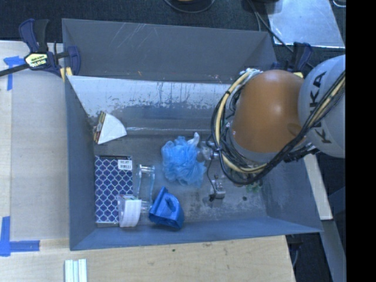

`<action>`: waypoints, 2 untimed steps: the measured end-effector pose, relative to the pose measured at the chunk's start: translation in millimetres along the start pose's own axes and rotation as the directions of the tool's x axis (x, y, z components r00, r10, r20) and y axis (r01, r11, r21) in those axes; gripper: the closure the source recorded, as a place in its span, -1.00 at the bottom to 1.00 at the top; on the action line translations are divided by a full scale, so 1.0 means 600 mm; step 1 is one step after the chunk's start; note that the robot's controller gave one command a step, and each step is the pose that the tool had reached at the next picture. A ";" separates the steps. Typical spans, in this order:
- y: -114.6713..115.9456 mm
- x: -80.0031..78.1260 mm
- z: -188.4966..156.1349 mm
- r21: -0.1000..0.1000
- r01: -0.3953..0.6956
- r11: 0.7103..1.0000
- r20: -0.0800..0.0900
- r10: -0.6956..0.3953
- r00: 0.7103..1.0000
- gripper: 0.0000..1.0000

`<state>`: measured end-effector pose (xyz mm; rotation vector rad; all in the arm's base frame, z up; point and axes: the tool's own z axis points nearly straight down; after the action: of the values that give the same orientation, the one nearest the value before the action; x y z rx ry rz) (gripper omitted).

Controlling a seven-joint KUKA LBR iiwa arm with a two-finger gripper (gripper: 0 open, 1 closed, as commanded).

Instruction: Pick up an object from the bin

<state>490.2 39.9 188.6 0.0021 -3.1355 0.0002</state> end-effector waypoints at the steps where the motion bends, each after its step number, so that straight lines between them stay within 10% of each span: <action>1: 0.000 -0.003 -0.007 -0.001 -0.002 1.000 0.009 0.002 1.000 -1.00; 2: 0.037 -0.143 0.199 0.000 0.123 0.992 0.013 -0.123 0.992 -1.00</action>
Offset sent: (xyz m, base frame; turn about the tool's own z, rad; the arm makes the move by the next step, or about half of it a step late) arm 0.0807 0.0217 -0.1186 -0.1237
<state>575.3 62.0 68.8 0.1967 -3.1425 -0.0024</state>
